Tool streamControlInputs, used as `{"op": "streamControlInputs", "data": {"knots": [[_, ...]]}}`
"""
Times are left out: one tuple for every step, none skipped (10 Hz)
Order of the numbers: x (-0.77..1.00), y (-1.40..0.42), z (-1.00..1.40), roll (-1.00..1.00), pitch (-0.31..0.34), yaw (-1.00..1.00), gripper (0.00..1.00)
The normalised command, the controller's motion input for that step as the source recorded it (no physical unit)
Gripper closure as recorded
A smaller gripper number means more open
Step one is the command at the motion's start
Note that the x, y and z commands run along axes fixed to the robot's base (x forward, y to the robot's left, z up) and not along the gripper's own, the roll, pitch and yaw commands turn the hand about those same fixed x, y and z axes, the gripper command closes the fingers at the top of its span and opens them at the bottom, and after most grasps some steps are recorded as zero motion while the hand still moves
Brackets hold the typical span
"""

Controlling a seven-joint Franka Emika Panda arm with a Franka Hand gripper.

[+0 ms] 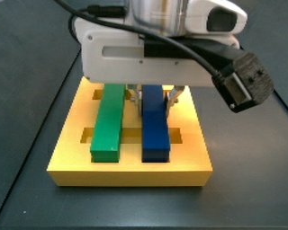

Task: Pick up the blue object. Move up. Move to above the board. Insert the blue object.
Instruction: Insert the blue object.

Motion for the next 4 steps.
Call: {"op": "streamControlInputs", "data": {"knots": [[-0.07, 0.00, -0.25, 0.00, -0.010, 0.14, 1.00], [0.00, 0.00, -0.35, 0.00, 0.000, 0.00, 1.00], [0.00, 0.00, -0.43, 0.00, 0.000, 0.00, 1.00], [0.00, 0.00, 0.00, 0.00, 0.000, 0.00, 1.00]]}}
